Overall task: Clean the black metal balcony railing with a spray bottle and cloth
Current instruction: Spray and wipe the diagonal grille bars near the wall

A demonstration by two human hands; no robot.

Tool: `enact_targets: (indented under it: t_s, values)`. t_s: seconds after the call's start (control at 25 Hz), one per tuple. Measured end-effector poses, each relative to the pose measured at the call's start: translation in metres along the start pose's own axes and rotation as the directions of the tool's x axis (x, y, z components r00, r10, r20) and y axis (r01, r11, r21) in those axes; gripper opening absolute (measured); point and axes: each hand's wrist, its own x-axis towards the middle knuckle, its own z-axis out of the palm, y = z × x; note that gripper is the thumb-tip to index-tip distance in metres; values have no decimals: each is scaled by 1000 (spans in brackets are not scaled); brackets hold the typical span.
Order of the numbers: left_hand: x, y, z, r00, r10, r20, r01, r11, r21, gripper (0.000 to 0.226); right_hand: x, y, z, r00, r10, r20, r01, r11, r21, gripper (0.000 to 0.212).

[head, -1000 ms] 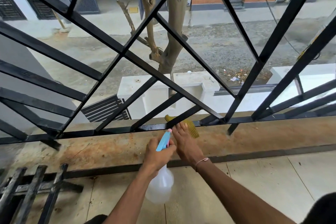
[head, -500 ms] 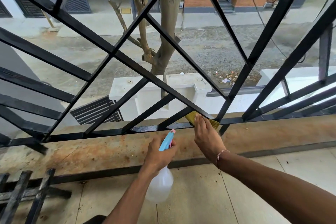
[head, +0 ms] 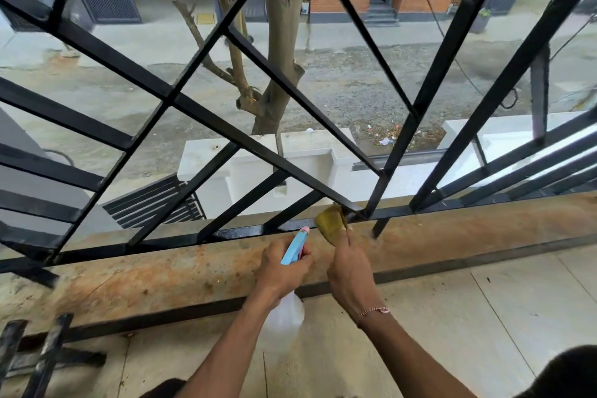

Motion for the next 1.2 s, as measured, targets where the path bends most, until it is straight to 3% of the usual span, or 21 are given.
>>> enact_targets:
  t_s: [0.08, 0.2, 0.28, 0.44, 0.48, 0.56, 0.6, 0.64, 0.72, 0.8, 0.88, 0.96, 1.04, 1.2]
  values:
    - [-2, 6, 7, 1000, 8, 4, -8, 1000, -20, 17, 2, 11, 6, 982, 185, -47, -155, 913, 377, 41]
    - [-8, 11, 10, 1000, 2, 8, -1, 999, -42, 20, -3, 23, 3, 911, 409, -57, -292, 735, 612, 29]
    - [-9, 13, 11, 1000, -9, 8, 9, 1000, -30, 22, -7, 21, -1, 811, 583, 43, -393, 489, 779, 32]
    - [-5, 15, 12, 1000, 16, 21, -16, 1000, -27, 13, -6, 14, -12, 651, 679, 338, -367, -108, 924, 18]
    - [-4, 15, 12, 999, 23, 23, -22, 999, -30, 12, -8, 13, -13, 637, 667, 387, -341, -206, 917, 12]
    - [-4, 14, 12, 1000, 15, 23, -14, 999, -35, 11, -17, 11, -13, 638, 654, 407, -313, -263, 913, 4]
    - [-4, 13, 12, 1000, 2, 19, -2, 999, -33, 14, -21, 11, -10, 641, 671, 373, -293, -235, 927, 9]
    - [-4, 11, 13, 1000, -14, 18, 14, 999, -29, 18, -23, 13, -7, 637, 713, 293, -287, -133, 949, 13]
    - [-5, 11, 14, 1000, -18, 19, 19, 999, -29, 20, -19, 15, -5, 667, 744, 27, -308, 243, 920, 17]
    - [-5, 13, 13, 1000, 9, 24, -9, 1000, -24, 13, 2, 23, 5, 755, 631, -177, -323, 593, 738, 17]
    - [-5, 13, 12, 1000, 20, 23, -19, 1000, -19, 15, 23, 27, 18, 852, 457, -254, -275, 804, 527, 15]
    - [-6, 13, 12, 1000, 8, 18, -8, 1000, -29, 13, 37, 30, 34, 905, 329, -269, -236, 916, 325, 21]
    - [-7, 13, 12, 1000, 2, 16, -1, 999, -50, 14, 46, 34, 44, 929, 266, -258, -228, 959, 166, 34]
    - [-6, 14, 9, 1000, 15, -8, -15, 999, -29, 19, 62, 42, 30, 970, 130, -206, -121, 991, 54, 23]
